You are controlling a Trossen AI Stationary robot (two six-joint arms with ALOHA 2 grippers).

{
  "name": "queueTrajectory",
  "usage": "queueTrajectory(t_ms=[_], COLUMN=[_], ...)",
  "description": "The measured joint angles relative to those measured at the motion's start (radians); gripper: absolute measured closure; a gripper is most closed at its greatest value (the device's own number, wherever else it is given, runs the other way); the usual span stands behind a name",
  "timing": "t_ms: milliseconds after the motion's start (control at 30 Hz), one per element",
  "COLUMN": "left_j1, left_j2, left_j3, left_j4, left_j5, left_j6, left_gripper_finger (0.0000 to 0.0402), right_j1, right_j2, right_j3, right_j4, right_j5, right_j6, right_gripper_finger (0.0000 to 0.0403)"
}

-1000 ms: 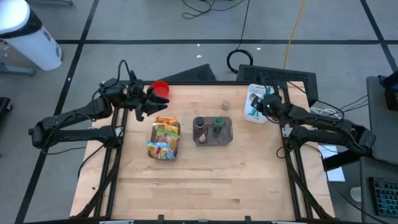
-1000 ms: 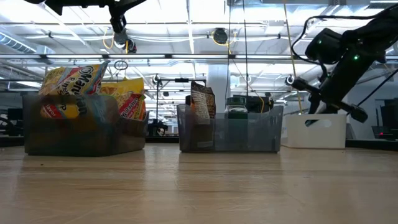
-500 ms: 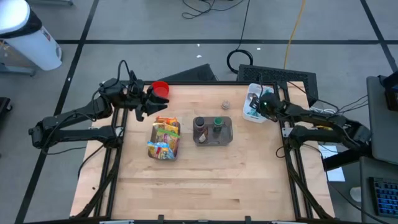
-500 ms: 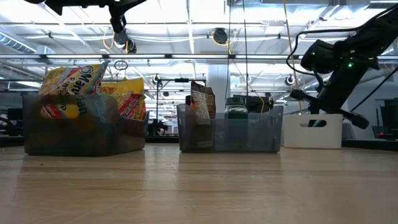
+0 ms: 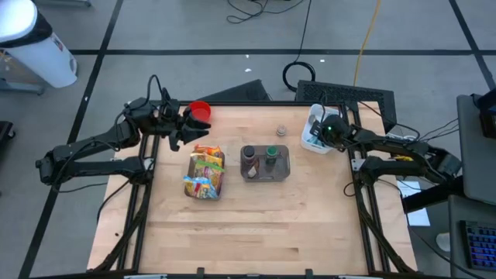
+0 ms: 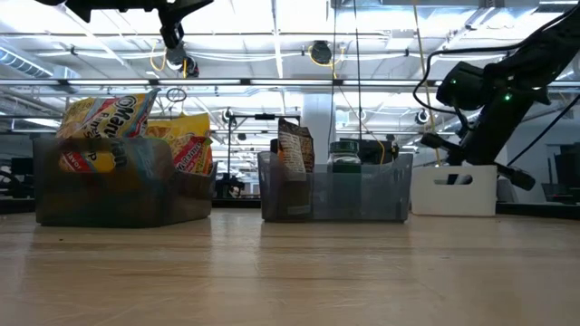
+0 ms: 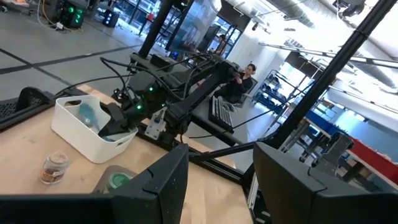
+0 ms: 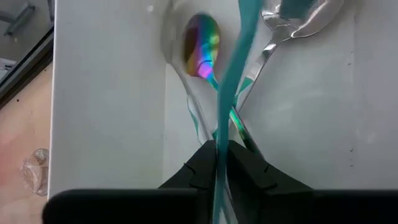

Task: Pick & Place Food Item
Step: Put the blue baby spoon into the white bin

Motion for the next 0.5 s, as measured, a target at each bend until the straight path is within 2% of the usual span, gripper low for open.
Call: queueTrajectory(t_ms=[500], left_j1=[0.000], left_j2=[0.000], left_j3=[0.000], left_j4=[-0.006], left_j5=[0.000], left_j6=[-0.008], left_gripper_finger=[0.0215], right_j1=[0.000], right_j2=[-0.025], right_j3=[0.000], right_j4=[0.007], right_j5=[0.028], right_j6=[-0.074], right_gripper_finger=[0.0259])
